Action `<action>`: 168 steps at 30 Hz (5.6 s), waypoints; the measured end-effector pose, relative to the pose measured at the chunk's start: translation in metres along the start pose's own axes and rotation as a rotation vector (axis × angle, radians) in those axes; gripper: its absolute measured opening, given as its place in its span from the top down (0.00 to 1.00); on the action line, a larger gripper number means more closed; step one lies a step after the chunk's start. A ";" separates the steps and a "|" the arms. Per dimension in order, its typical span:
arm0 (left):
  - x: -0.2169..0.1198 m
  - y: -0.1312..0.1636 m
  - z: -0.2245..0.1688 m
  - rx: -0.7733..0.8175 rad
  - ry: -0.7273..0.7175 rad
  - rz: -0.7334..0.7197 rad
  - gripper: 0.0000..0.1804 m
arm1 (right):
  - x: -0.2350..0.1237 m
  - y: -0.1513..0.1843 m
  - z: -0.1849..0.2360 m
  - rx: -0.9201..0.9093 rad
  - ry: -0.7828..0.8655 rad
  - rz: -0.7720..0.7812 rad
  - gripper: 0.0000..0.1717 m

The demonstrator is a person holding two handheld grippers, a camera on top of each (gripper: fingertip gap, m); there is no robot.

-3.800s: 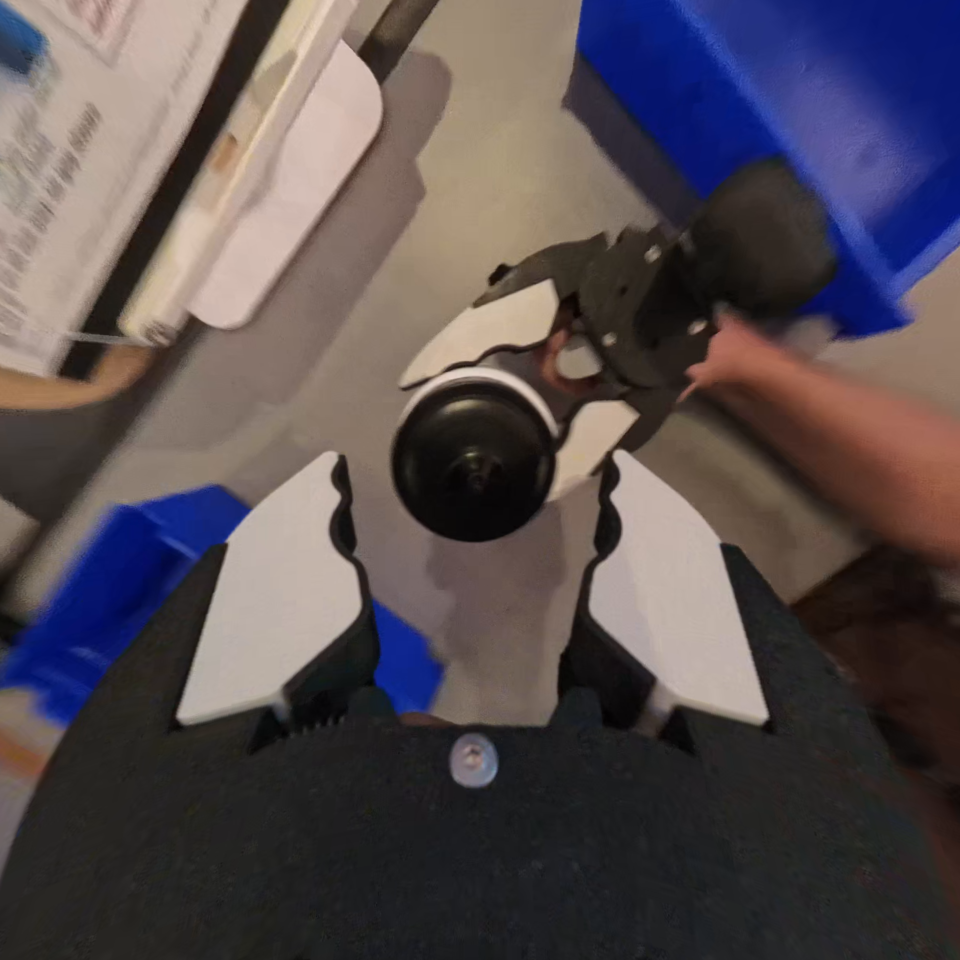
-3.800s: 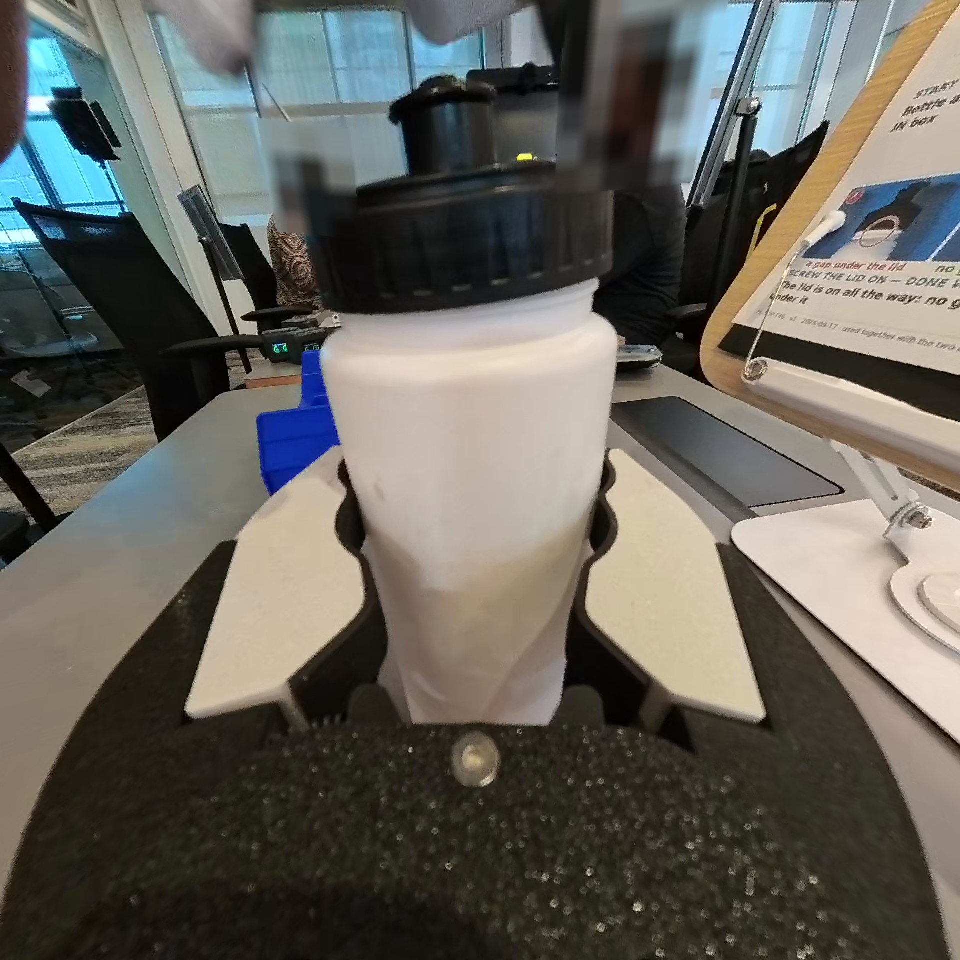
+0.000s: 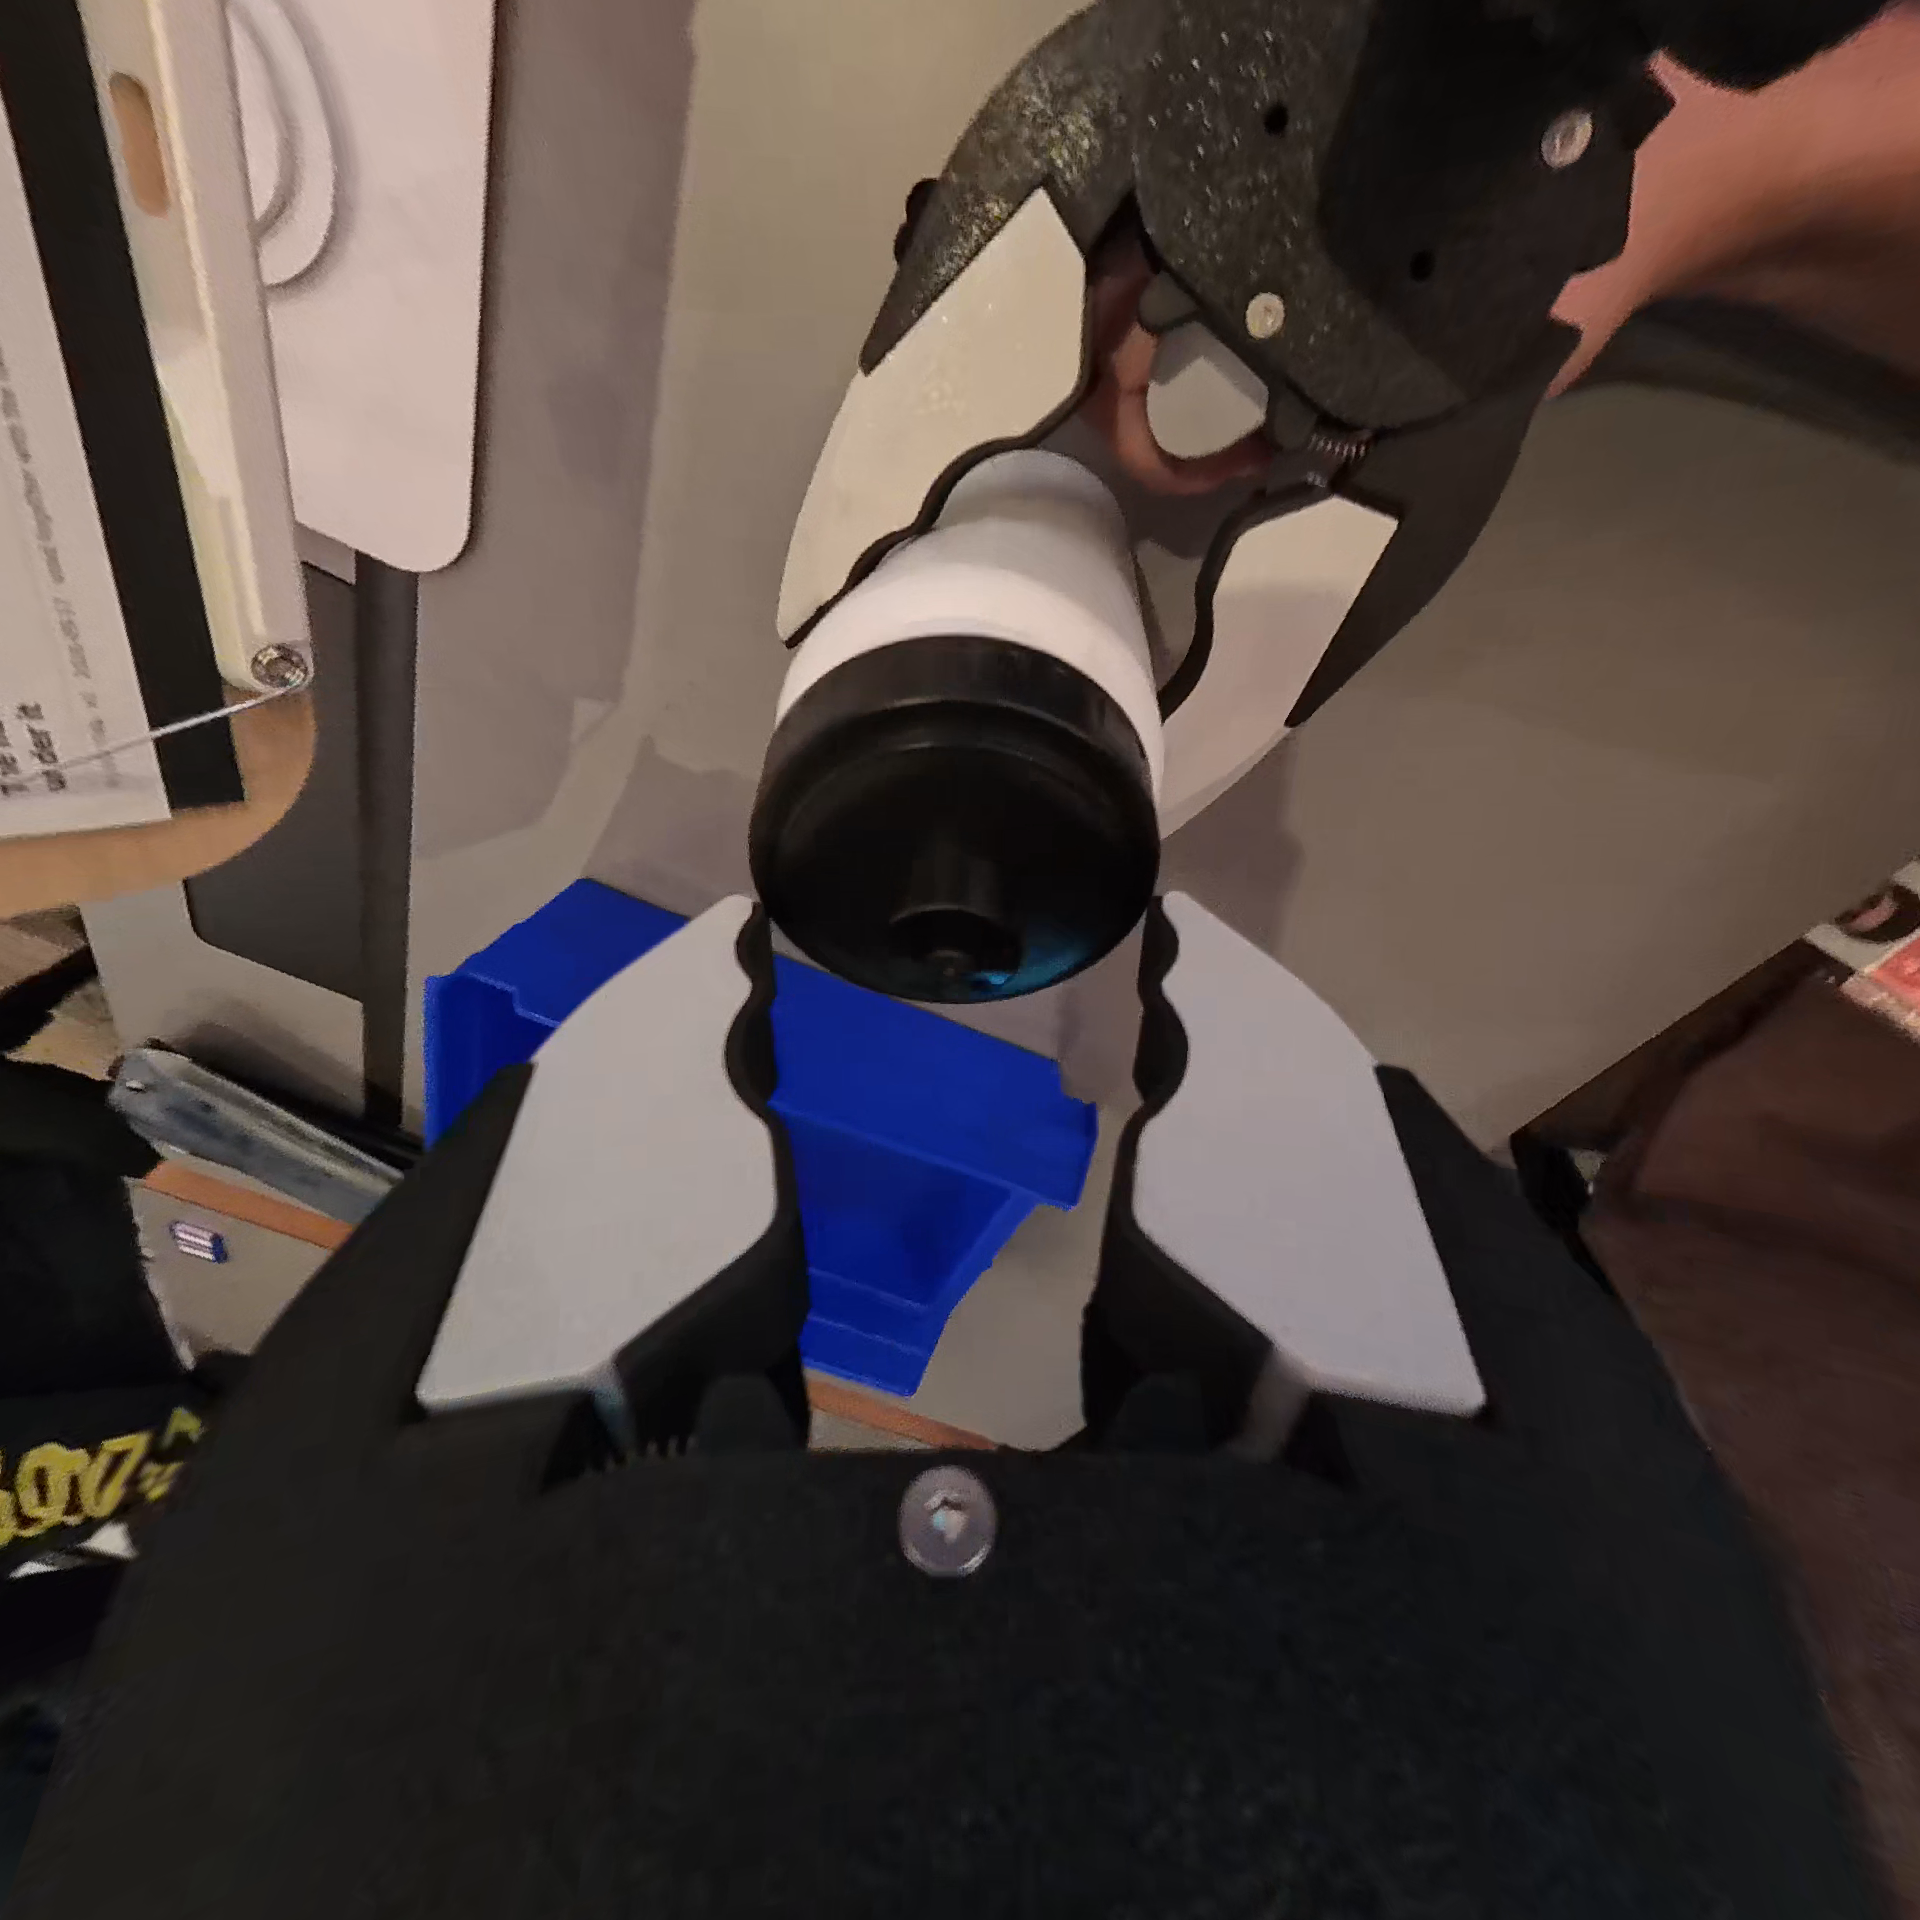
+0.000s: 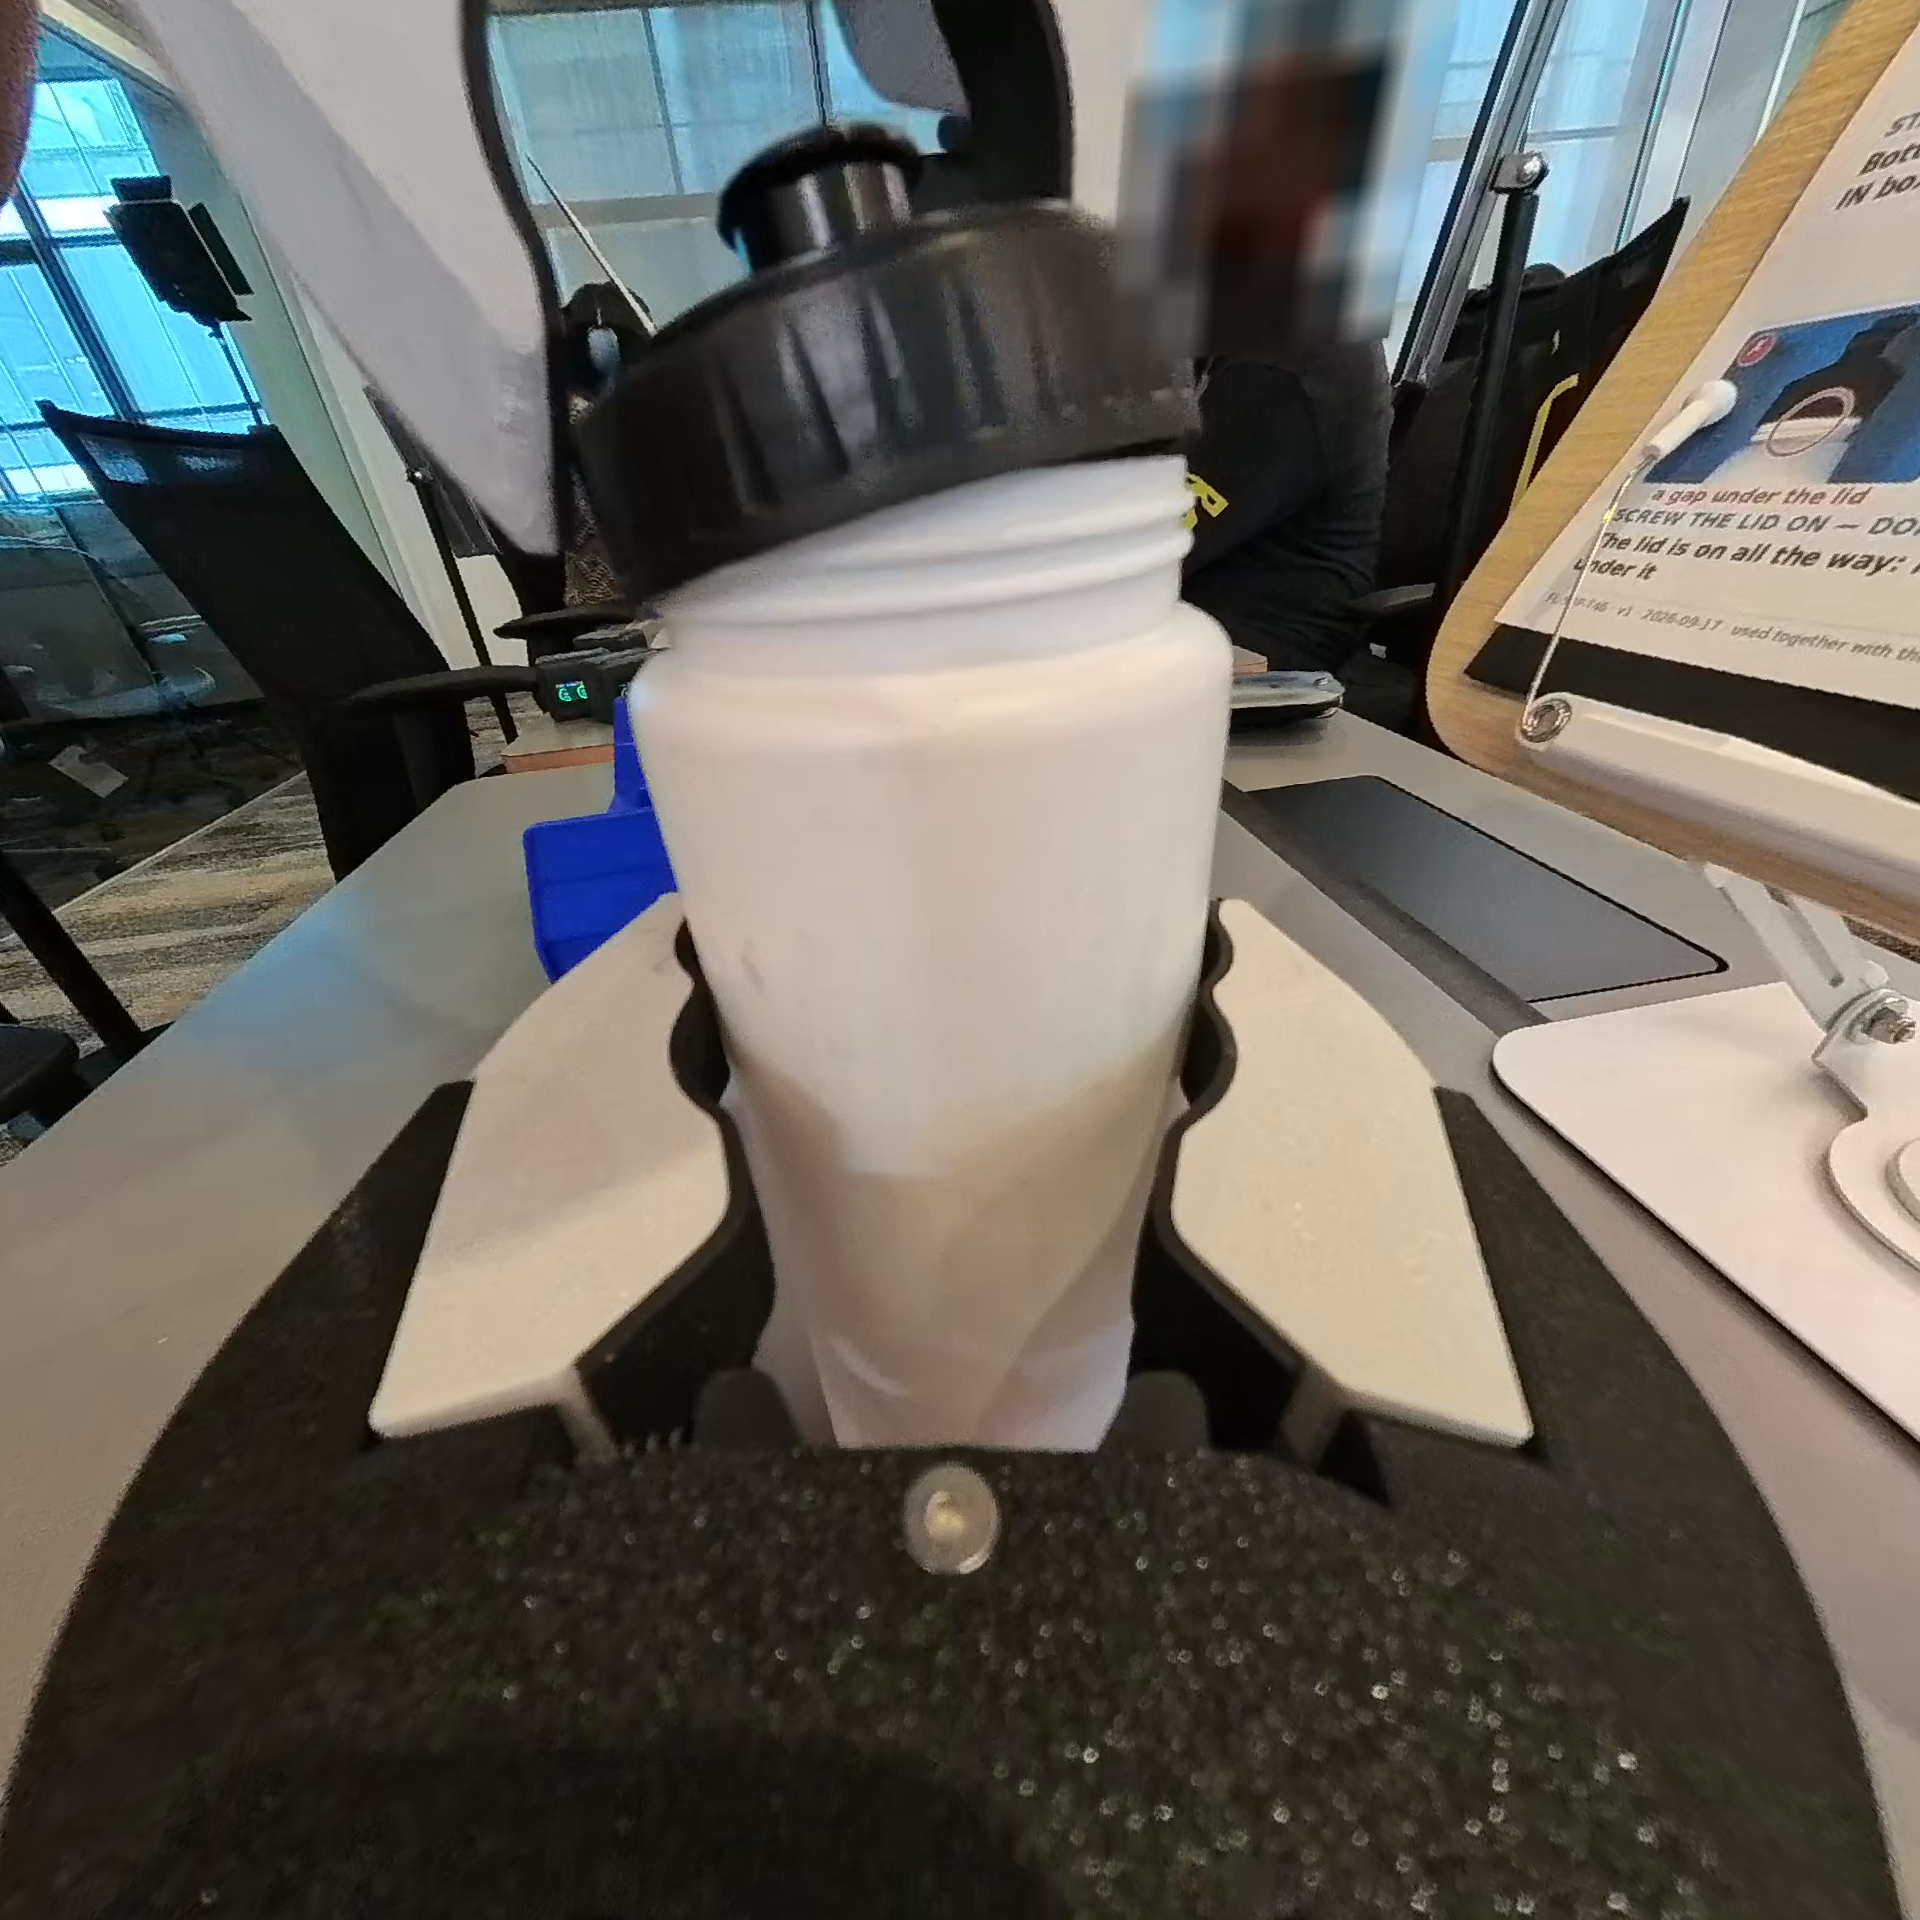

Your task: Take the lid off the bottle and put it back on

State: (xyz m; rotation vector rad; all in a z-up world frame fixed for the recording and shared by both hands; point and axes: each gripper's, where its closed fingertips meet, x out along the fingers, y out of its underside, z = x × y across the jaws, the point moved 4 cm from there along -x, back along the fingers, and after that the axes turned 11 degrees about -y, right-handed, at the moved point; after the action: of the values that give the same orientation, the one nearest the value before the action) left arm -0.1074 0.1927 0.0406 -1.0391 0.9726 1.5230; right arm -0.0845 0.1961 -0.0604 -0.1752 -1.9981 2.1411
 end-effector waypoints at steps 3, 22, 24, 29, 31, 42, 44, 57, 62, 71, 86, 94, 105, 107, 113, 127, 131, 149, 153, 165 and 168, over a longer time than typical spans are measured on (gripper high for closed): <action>0.000 -0.002 0.002 0.018 0.037 0.025 0.63 | 0.000 0.000 0.000 -0.003 -0.001 -0.001 0.49; -0.003 -0.010 0.001 -0.013 0.042 0.257 0.63 | 0.001 0.000 -0.001 -0.006 0.019 0.022 0.49; -0.003 -0.011 0.001 -0.015 0.045 0.265 0.63 | 0.001 0.000 -0.001 -0.007 0.018 0.020 0.49; -0.003 -0.013 0.002 -0.060 0.079 0.242 0.63 | -0.001 0.000 -0.001 -0.011 0.020 0.012 0.50; -0.004 -0.012 0.001 -0.054 0.066 0.222 0.63 | -0.001 0.000 -0.001 -0.011 0.019 0.009 0.50; -0.015 -0.009 -0.001 -0.119 -0.150 -0.326 0.49 | -0.001 0.000 -0.001 -0.009 0.012 0.008 0.50; -0.014 -0.004 -0.007 -0.185 -0.151 -0.479 0.48 | -0.001 0.000 -0.001 -0.009 0.010 0.008 0.50; 0.017 0.007 -0.007 -0.450 -0.065 -0.850 0.60 | 0.000 0.001 0.000 -0.010 0.011 0.000 0.49; 0.013 0.009 -0.005 -0.426 -0.010 -0.765 0.60 | 0.001 0.001 0.000 -0.009 0.011 0.003 0.49; 0.011 0.008 -0.007 -0.300 -0.102 -0.538 0.60 | 0.002 0.001 0.000 -0.009 0.006 0.006 0.49; 0.011 0.004 -0.003 -0.326 -0.030 -0.498 0.60 | 0.004 0.001 0.001 -0.007 0.000 0.005 0.49; 0.013 0.010 -0.008 -0.451 -0.120 -0.597 0.60 | 0.003 0.001 -0.001 -0.001 0.012 0.000 0.49; 0.011 0.002 -0.005 -0.414 -0.066 -0.546 0.60 | 0.000 0.001 -0.002 0.000 0.018 -0.004 0.49; 0.011 0.001 -0.004 -0.407 -0.042 -0.532 0.60 | 0.000 0.001 -0.002 0.000 0.019 -0.002 0.49; 0.012 0.002 -0.005 -0.403 -0.045 -0.541 0.60 | 0.000 0.001 -0.002 0.000 0.017 -0.002 0.49; 0.016 0.003 -0.004 -0.165 -0.067 -0.618 0.60 | -0.001 0.001 -0.002 0.007 0.010 -0.009 0.49; 0.017 0.005 0.000 0.000 -0.027 -0.651 0.60 | 0.000 0.002 -0.001 0.004 0.005 -0.010 0.49; -0.005 -0.003 -0.007 -0.638 -0.017 -0.570 0.54 | 0.001 0.002 -0.001 0.013 -0.003 -0.009 0.49; -0.006 -0.005 -0.002 -0.628 -0.070 -0.529 0.68 | 0.001 0.002 -0.001 0.013 -0.002 -0.003 0.49; -0.004 -0.003 -0.003 -0.310 -0.069 -0.417 0.66 | 0.003 0.003 0.000 0.012 -0.004 0.007 0.49; -0.004 -0.003 -0.001 -0.175 -0.049 -0.394 0.66 | 0.003 0.003 0.000 0.013 -0.004 0.009 0.49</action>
State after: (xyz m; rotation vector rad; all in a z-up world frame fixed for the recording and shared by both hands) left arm -0.1040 0.1914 0.0439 -1.2292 0.5648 1.3111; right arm -0.0874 0.1966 -0.0629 -0.1787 -1.9889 2.1604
